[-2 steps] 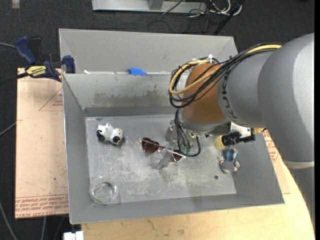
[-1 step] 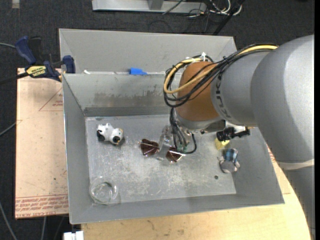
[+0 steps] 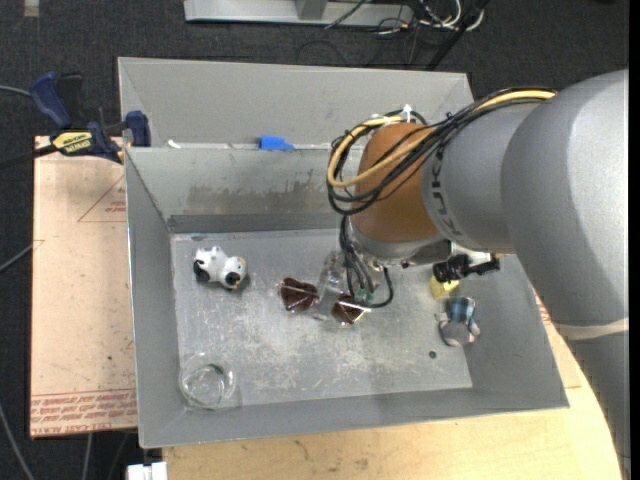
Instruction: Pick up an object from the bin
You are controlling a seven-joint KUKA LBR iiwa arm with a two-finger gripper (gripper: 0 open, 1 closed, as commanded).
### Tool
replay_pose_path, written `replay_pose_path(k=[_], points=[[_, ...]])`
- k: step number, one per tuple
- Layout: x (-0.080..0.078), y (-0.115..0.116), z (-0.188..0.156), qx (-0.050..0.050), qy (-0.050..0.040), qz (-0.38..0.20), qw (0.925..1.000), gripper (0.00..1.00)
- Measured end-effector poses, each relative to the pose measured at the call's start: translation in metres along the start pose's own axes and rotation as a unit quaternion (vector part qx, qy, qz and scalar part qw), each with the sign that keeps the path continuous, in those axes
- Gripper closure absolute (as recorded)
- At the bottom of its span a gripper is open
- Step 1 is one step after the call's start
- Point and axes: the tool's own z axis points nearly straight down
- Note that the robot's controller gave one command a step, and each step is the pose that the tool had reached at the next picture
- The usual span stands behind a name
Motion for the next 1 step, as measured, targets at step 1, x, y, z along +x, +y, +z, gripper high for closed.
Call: replay_pose_path(k=[1], points=[[0.0,0.0,-0.0005,0.0,0.0,0.0,1.0,1.0]])
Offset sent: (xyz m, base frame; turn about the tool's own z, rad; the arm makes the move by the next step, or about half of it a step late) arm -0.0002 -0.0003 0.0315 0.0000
